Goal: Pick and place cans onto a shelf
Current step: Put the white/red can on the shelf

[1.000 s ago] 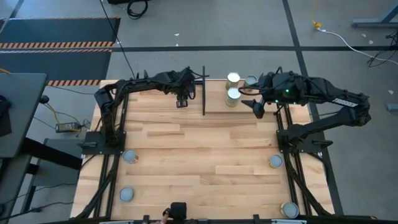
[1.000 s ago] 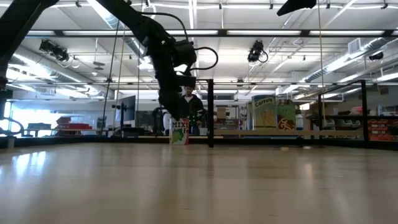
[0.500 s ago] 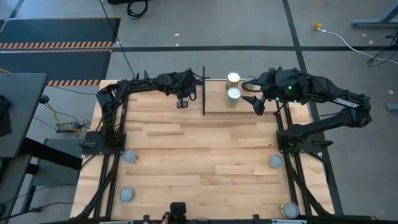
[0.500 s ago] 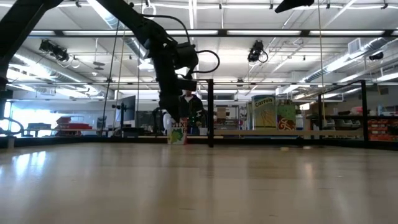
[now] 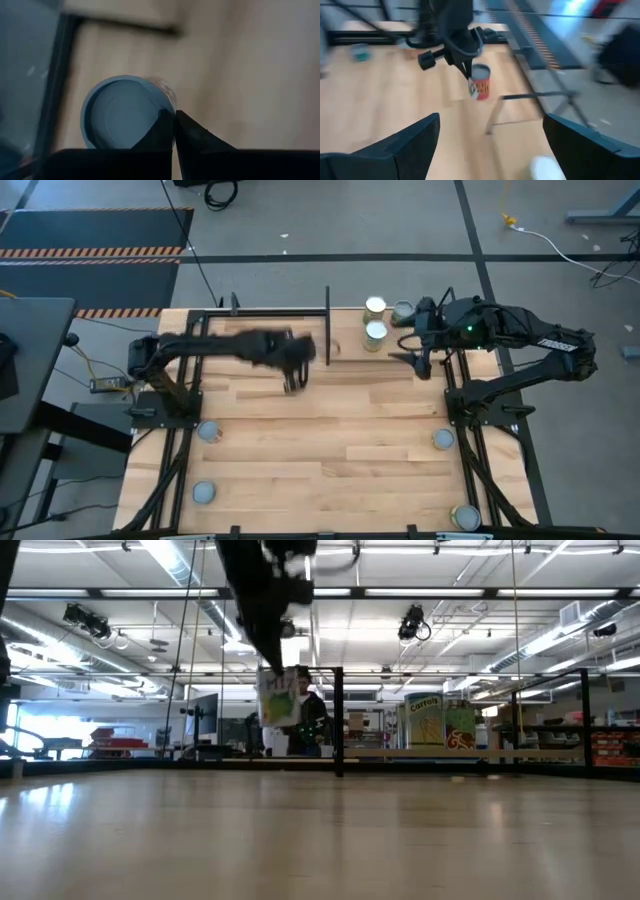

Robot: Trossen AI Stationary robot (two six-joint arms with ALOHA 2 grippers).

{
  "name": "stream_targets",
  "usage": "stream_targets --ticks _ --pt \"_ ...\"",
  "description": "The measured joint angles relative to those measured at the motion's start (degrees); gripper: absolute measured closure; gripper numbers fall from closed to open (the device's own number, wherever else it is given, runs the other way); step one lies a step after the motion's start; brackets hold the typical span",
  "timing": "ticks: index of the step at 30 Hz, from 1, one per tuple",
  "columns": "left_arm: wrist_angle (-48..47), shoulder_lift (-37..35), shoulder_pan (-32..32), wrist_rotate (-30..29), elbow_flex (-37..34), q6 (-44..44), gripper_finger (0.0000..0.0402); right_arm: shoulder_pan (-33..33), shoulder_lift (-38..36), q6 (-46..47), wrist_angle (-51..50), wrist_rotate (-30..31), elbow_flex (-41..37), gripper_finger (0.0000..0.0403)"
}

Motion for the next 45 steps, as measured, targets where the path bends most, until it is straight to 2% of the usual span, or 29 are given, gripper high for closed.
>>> stream_targets --ticks 5,8,11,14,17,19,22,27,32,38,42,45 --pt "8.99 -0.26 -13.49 0.23 -0.01 -9.36 0.0393 0.72 0.26 3.00 1.42 -9.46 0.00 0.0041" --pt "15.92 2.19 -18.01 -0.28 -0.01 -11.14 0.0393 0.82 0.70 11.20 0.40 -13.30 0.02 0.0041" --pt "20.35 4.68 -20.45 -0.66 -0.10 -13.46 0.0393 2.37 1.35 16.11 -6.40 -16.20 0.02 0.0041" --pt "20.85 5.63 -21.78 -0.15 -0.04 -15.43 0.0393 7.50 2.56 21.84 -11.35 -14.95 -0.68 0.0041" --pt "19.34 5.92 -22.96 -0.15 -0.12 -15.55 0.0393 15.56 4.21 27.19 -10.42 -11.30 -2.64 0.0041" --pt "19.45 5.88 -23.96 -0.18 -0.03 -15.46 0.0393 21.09 6.25 30.07 -7.24 -8.79 -3.97 0.0043" --pt "14.72 5.85 -26.27 -0.14 -0.03 -15.44 0.0393 28.41 10.57 33.13 -0.50 -4.05 -5.42 0.0047" --pt "4.12 5.85 -31.28 -0.49 -0.06 -18.81 0.0393 36.00 20.51 37.63 10.32 -0.02 -5.44 0.0055" --pt "2.37 5.85 -34.26 -1.64 -0.06 -19.70 0.0393 37.93 30.42 44.05 20.58 -0.41 -5.44 0.0057" --pt "2.92 9.47 -35.56 -2.76 -0.06 -18.18 0.0392 36.42 39.24 43.07 32.32 -0.26 -5.44 0.0057" --pt "3.45 12.25 -35.52 -3.20 0.09 -15.95 0.0378 34.81 42.55 40.38 32.39 -0.21 -5.44 0.0057" --pt "3.37 12.53 -35.44 -3.45 0.14 -17.38 0.0347 33.55 44.81 39.95 31.31 -2.14 -5.44 0.0056"
